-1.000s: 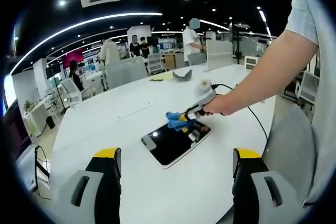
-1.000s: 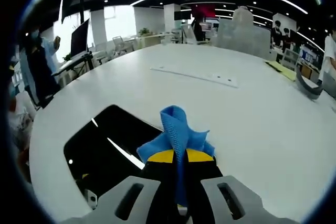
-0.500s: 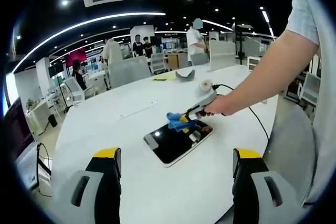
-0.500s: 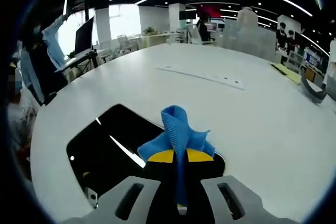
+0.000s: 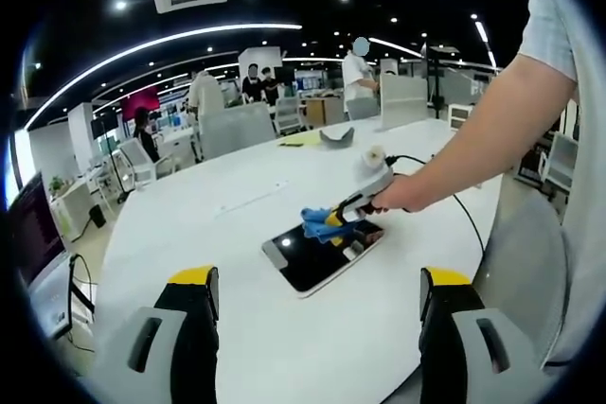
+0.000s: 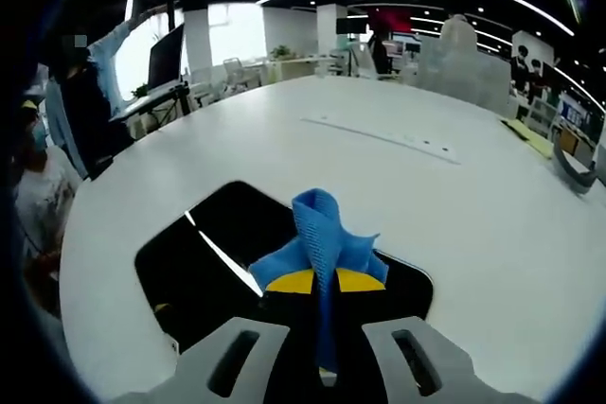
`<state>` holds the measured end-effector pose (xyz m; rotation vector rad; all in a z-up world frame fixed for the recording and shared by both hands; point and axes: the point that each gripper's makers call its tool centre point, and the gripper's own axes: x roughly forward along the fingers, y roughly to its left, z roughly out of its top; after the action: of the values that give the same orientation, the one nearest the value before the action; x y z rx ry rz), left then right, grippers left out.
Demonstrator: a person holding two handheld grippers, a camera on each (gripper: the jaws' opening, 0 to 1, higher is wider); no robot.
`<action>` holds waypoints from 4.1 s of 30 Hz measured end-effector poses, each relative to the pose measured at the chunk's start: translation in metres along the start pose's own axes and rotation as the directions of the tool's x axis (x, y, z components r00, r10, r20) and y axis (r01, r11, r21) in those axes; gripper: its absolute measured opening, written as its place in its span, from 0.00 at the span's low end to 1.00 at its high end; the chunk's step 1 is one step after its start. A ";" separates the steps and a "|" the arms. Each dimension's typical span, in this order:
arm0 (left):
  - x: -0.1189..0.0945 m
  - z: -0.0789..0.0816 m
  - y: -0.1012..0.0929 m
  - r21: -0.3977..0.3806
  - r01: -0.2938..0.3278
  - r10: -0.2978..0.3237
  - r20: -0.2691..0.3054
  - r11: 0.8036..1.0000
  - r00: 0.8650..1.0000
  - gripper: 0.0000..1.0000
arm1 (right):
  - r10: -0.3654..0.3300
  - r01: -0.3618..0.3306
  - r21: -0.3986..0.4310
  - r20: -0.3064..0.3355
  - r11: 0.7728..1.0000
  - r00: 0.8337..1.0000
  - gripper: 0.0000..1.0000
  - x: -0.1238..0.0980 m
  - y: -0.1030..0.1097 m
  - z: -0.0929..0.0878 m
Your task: Wipe the mirror surface with the cleaning cloth until all visible marks leave the cleaned area.
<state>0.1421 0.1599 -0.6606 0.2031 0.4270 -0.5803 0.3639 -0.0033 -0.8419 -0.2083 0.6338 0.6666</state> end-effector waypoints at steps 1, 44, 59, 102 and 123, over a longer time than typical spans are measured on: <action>-0.001 0.000 0.000 0.001 0.000 0.000 -0.001 1.000 1.000 0.88 | 0.001 -0.001 0.000 0.000 1.000 1.000 0.01 0.000 0.001 0.000; -0.031 -0.003 -0.021 -0.020 0.007 -0.007 0.029 1.000 1.000 0.95 | 0.028 -0.028 -0.012 -0.010 1.000 1.000 0.01 -0.032 0.043 -0.032; -0.041 -0.002 -0.030 -0.037 0.006 -0.004 0.031 0.999 1.000 0.99 | 0.010 -0.010 0.006 -0.013 1.000 1.000 0.01 -0.051 0.059 -0.045; -0.054 -0.001 -0.034 -0.024 -0.001 0.002 0.033 1.000 0.999 0.99 | -0.004 0.005 0.034 -0.011 0.999 1.000 0.01 -0.060 0.066 -0.051; -0.056 -0.001 -0.032 -0.016 0.011 -0.010 0.048 1.000 0.999 0.99 | -0.008 0.009 0.063 -0.024 0.998 1.000 0.01 -0.062 0.080 -0.052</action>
<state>0.0812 0.1617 -0.6388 0.1714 0.3865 -0.5907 0.2508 0.0075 -0.8445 -0.1600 0.6755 0.6356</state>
